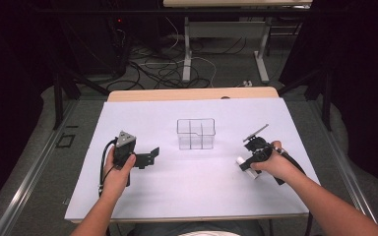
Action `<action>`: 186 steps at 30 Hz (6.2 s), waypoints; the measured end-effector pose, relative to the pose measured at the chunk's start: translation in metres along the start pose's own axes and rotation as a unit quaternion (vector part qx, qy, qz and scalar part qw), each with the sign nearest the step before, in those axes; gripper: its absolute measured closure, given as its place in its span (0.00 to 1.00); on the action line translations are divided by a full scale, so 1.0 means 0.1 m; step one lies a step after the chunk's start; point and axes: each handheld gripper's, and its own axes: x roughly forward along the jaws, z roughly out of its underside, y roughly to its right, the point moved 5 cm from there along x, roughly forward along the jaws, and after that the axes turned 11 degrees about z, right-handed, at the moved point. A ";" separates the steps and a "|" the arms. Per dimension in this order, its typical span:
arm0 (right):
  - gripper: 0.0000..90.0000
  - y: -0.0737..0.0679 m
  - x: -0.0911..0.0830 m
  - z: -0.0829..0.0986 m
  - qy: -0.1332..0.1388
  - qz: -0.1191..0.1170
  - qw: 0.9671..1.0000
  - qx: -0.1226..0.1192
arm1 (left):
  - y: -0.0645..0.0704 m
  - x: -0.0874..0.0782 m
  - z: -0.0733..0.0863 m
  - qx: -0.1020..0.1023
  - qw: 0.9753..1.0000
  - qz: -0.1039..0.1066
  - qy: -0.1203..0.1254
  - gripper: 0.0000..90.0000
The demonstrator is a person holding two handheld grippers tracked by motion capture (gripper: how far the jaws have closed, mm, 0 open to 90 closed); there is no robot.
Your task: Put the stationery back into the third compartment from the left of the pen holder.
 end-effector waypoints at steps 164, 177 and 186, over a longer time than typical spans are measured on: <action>0.77 -0.53 -0.44 -1.23 0.434 -0.006 0.900 0.031 | -0.04 0.02 0.01 0.004 1.000 -0.007 0.000 0.00; 0.77 -0.51 -0.31 -1.28 0.421 0.003 0.907 0.026 | -0.04 0.02 0.02 0.005 1.000 -0.006 -0.001 0.00; 0.77 -0.52 -0.23 -1.29 0.405 0.006 0.914 0.027 | -0.04 0.02 0.02 0.005 1.000 -0.006 -0.001 0.00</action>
